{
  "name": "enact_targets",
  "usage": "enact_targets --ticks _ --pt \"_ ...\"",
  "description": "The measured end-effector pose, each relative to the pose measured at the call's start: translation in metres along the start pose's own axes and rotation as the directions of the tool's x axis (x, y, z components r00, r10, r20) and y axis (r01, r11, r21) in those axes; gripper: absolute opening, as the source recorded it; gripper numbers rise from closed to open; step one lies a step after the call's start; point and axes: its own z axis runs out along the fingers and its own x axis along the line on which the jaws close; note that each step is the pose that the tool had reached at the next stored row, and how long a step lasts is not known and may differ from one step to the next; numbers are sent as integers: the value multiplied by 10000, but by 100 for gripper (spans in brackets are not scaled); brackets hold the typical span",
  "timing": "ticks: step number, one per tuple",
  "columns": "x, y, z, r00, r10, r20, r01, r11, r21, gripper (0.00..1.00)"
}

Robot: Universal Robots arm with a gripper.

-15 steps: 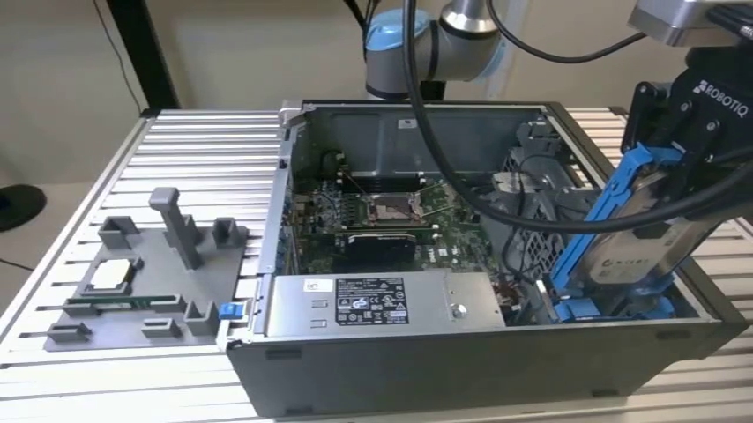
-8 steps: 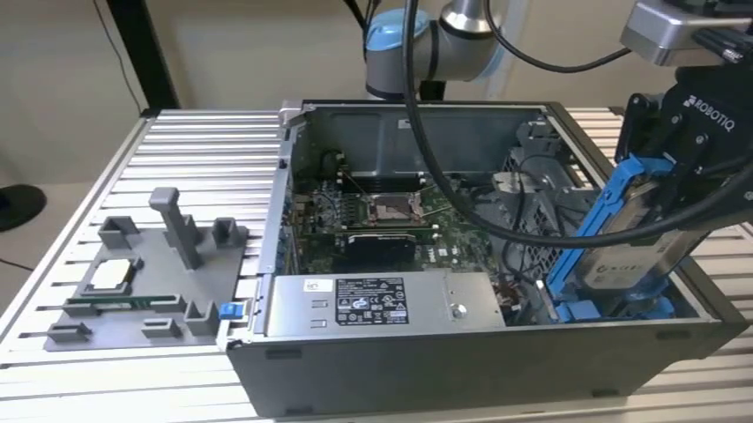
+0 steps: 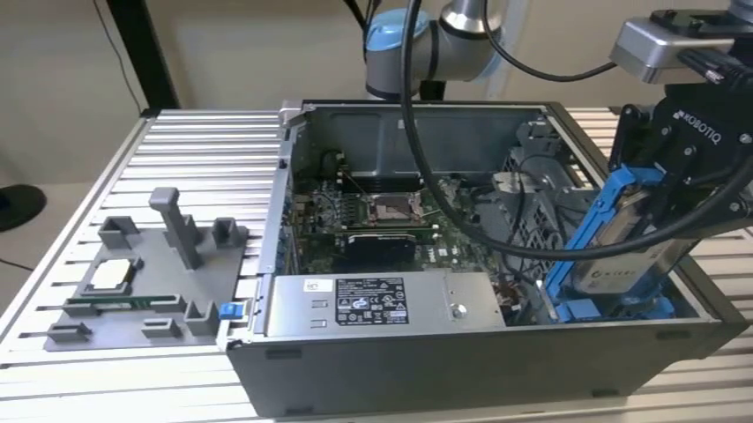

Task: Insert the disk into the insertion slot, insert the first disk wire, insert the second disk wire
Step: 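Insert the disk into the insertion slot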

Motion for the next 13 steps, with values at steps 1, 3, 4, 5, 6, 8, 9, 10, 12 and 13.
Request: enact_targets --ticks 1,3,4,5,6,8,9,10,12,13 --pt "-2 0 13 10000 1 1 -1 10000 0 0" --pt "-5 -1 37 10000 2 2 -2 10000 0 0" --pt "-6 -2 48 10000 2 1 -2 10000 0 0" --pt "-8 -3 60 10000 2 1 -2 10000 0 0" --pt "-8 -4 73 10000 2 3 -2 10000 0 0" --pt "-10 -5 93 10000 2 1 -2 10000 0 0" --pt "-10 -6 99 10000 2 2 -2 10000 0 0" --pt "-10 -6 99 10000 2 0 -2 10000 0 0" --pt "-10 -6 101 10000 2 -2 -2 10000 0 0" --pt "-10 -6 103 10000 2 -1 -2 10000 0 0"
